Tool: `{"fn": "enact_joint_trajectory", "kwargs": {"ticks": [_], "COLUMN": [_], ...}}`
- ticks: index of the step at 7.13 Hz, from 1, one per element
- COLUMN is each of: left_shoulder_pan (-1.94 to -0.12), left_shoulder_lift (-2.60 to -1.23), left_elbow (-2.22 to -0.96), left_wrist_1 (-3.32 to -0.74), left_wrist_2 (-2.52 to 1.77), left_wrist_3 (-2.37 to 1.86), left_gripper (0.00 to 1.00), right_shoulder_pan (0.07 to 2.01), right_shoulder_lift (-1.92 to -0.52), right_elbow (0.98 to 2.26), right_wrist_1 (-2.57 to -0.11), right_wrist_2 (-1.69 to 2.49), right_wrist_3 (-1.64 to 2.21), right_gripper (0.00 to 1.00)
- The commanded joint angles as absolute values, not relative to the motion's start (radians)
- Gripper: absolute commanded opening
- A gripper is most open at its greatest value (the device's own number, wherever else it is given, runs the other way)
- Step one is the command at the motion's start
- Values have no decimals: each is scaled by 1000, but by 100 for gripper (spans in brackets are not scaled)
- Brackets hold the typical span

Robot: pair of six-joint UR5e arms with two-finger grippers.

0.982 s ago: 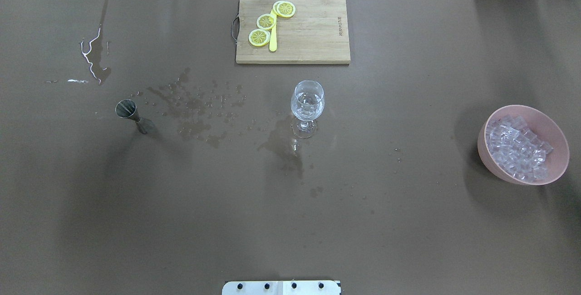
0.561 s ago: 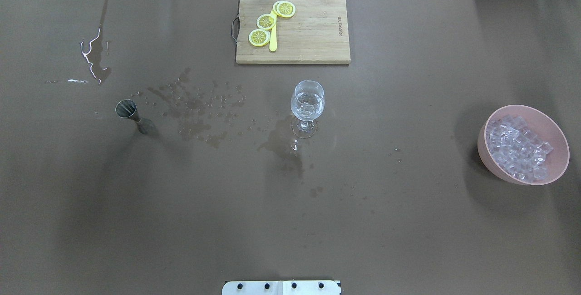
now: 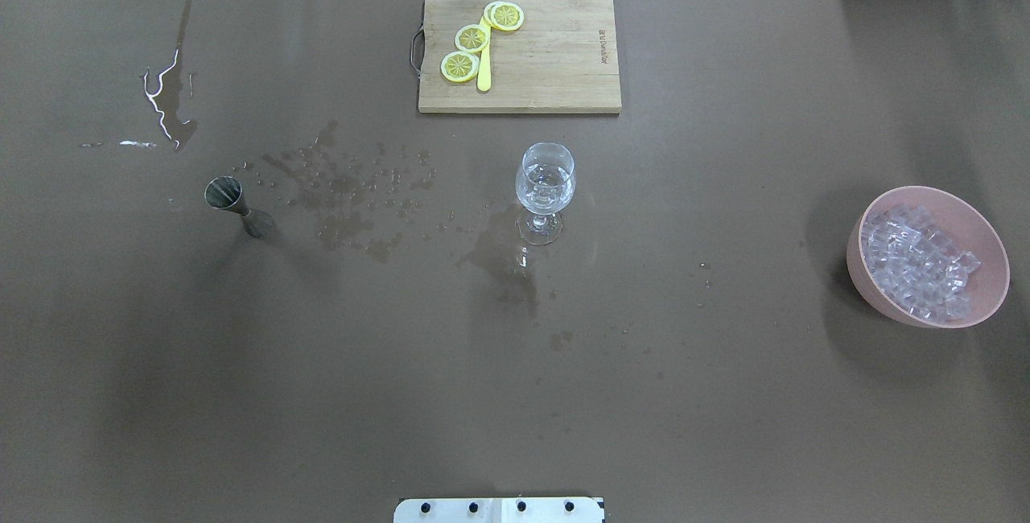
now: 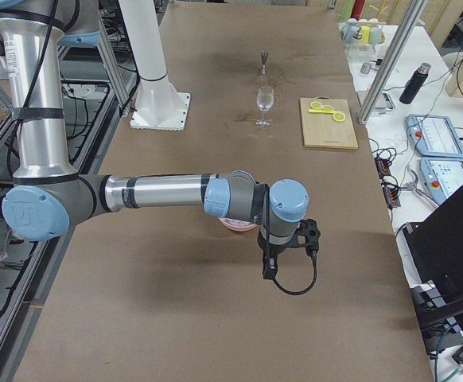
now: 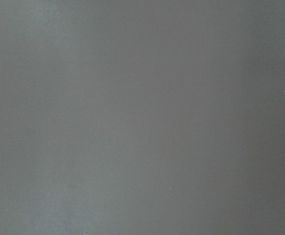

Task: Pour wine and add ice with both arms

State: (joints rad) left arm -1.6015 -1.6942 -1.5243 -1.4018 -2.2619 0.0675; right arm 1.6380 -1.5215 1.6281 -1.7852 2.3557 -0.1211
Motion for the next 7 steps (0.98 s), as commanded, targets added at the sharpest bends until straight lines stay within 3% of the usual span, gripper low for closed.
{"fn": "enact_joint_trajectory", "kwargs": {"ticks": [1,7], "left_shoulder_pan": [-1603,-1603], "left_shoulder_lift": [-1692,-1692], "left_elbow": [-1525,-1528], "left_wrist_1": [-1402,-1402], "left_wrist_2": [-2263,-2264], "left_wrist_3": [67,67], "left_gripper": [98,98], "right_shoulder_pan": [1640,1643], "right_shoulder_lift": [-1520,-1519], "right_elbow": [1629,1638], "right_wrist_1": [-1787,-1787], "right_wrist_2": [2355,2355], "right_wrist_3": [-121,-123], "right_gripper": [100,100]}}
